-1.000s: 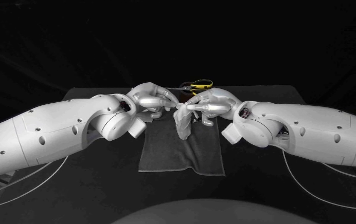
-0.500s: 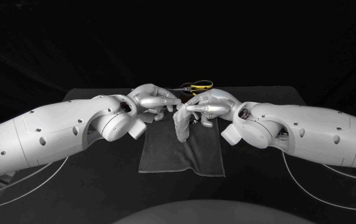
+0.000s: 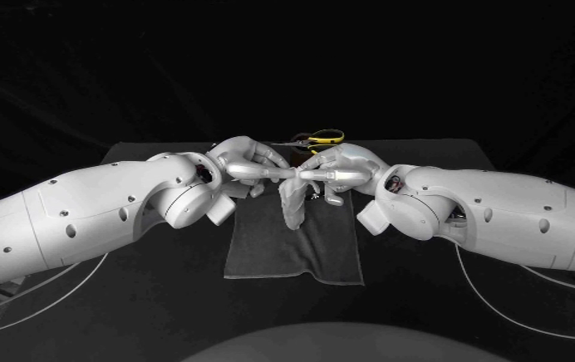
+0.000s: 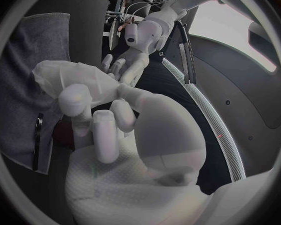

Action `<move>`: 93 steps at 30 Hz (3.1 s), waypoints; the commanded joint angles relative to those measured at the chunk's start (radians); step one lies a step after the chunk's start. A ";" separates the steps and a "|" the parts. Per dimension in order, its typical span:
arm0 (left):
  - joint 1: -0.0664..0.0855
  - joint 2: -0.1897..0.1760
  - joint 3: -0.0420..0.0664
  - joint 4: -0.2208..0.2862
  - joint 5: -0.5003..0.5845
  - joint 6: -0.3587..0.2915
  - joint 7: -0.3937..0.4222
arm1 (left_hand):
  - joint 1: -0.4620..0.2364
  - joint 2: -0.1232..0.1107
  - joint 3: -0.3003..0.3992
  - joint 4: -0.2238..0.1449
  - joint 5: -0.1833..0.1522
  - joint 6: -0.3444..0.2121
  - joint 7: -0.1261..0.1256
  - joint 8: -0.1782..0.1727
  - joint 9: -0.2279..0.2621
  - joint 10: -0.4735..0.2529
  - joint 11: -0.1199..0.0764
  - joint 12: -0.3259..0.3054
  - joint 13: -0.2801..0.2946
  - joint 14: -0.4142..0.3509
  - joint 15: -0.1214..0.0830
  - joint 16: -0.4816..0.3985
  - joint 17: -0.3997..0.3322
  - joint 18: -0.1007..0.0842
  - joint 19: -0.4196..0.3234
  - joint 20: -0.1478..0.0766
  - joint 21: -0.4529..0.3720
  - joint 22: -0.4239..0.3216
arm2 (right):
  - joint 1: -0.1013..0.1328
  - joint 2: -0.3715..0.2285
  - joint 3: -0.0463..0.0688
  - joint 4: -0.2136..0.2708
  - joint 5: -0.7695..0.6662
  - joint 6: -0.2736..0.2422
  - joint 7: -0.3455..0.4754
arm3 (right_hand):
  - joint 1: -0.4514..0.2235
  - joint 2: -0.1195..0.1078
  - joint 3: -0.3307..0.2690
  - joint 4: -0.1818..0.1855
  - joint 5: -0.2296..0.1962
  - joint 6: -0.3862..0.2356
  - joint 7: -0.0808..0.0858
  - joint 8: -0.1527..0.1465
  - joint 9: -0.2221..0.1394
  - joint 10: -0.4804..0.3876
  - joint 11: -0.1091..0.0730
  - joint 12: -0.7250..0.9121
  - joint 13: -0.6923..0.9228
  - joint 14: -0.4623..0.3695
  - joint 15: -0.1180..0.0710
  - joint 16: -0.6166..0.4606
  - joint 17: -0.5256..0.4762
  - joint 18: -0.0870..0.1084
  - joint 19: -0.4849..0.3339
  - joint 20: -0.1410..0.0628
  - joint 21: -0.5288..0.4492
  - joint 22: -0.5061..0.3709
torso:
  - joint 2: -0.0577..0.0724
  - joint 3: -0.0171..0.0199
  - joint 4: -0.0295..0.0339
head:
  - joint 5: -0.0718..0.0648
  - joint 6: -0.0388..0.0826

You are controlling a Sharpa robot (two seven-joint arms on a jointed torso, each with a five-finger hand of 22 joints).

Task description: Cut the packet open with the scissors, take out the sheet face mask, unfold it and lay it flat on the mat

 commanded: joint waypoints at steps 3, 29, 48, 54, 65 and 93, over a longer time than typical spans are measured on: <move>0.000 0.002 0.001 0.002 -0.038 0.043 0.021 | 0.036 0.019 0.008 -0.003 -0.005 0.033 -0.027 0.011 -0.015 0.000 -0.024 0.006 -0.006 -0.006 -0.017 -0.003 -0.002 0.011 -0.006 -0.012 -0.008 -0.001 | 0.000 0.002 0.001 0.000 -0.008 0.001 0.008 | 0.000 0.006 0.004 0.001 0.003 0.005 0.000 0.052 0.052 0.024 -0.018 0.003 0.001 0.077 -0.006 0.006 0.172 0.006 0.005 -0.002 0.005 0.035 | 0.000 -0.0001 0.0001 | -0.001 -0.001; 0.000 0.002 0.000 -0.001 -0.015 0.007 0.107 | 0.075 0.129 0.262 -0.045 -0.005 0.197 -0.059 0.042 -0.045 0.031 -0.057 0.028 -0.017 0.015 -0.050 0.013 0.038 0.001 0.020 -0.047 0.052 0.051 | 0.000 -0.004 0.001 -0.009 0.010 -0.003 0.007 | -0.023 0.001 0.007 0.005 0.003 -0.009 0.004 0.054 0.058 0.021 -0.014 -0.007 -0.004 0.075 -0.004 0.001 0.166 0.007 0.001 -0.001 -0.008 0.031 | 0.000 -0.0008 0.0002 | -0.004 0.001; 0.000 -0.007 -0.004 -0.004 -0.095 0.013 0.112 | 0.068 0.123 0.288 -0.058 -0.005 0.197 -0.060 0.042 -0.050 0.026 -0.058 0.033 -0.015 0.014 -0.051 0.013 0.039 0.000 0.019 -0.049 0.057 0.056 | 0.000 -0.009 0.001 -0.021 0.081 -0.005 0.010 | -0.035 0.002 0.004 0.012 0.003 -0.011 0.003 0.056 0.060 0.020 -0.014 -0.011 -0.007 0.075 -0.003 -0.001 0.164 0.008 -0.001 -0.001 -0.014 0.029 | 0.000 -0.0001 -0.0002 | -0.007 0.001; 0.000 -0.010 -0.004 -0.004 -0.098 0.004 0.120 | 0.067 0.123 0.291 -0.059 -0.005 0.197 -0.060 0.042 -0.051 0.026 -0.058 0.034 -0.015 0.014 -0.051 0.014 0.040 0.000 0.020 -0.049 0.060 0.058 | 0.000 -0.010 0.001 -0.034 0.077 0.003 -0.014 | -0.036 0.003 0.004 0.012 0.003 -0.011 0.003 0.057 0.061 0.018 -0.014 -0.015 -0.010 0.074 -0.004 -0.004 0.161 0.010 -0.004 -0.001 -0.022 0.026 | -0.001 -0.0001 -0.0001 | -0.009 0.004; 0.000 -0.008 -0.005 0.001 -0.099 -0.004 0.133 | 0.065 0.122 0.299 -0.063 -0.005 0.198 -0.060 0.043 -0.054 0.026 -0.058 0.036 -0.015 0.014 -0.051 0.013 0.038 0.000 0.018 -0.049 0.060 0.059 | 0.000 -0.006 0.001 -0.041 0.059 0.016 -0.049 | -0.043 0.002 0.007 0.010 0.003 -0.027 0.006 0.053 0.063 -0.004 -0.012 -0.051 -0.039 0.067 -0.002 -0.023 0.141 0.017 -0.021 0.000 -0.071 0.010 | 0.000 -0.0001 -0.0001 | -0.009 0.004; 0.000 -0.014 -0.006 0.007 -0.143 -0.002 0.158 | 0.061 0.120 0.308 -0.066 -0.005 0.198 -0.060 0.043 -0.057 0.024 -0.058 0.038 -0.015 0.011 -0.051 0.012 0.034 0.002 0.013 -0.050 0.056 0.056 | 0.000 -0.009 0.001 -0.029 -0.015 -0.109 -0.068 | -0.026 -0.018 -0.008 -0.035 0.003 0.004 -0.014 0.099 0.096 0.040 -0.029 -0.006 0.021 0.079 -0.016 0.004 0.175 0.005 0.013 -0.009 0.011 0.033 | 0.000 0.0000 0.0004 | -0.015 0.000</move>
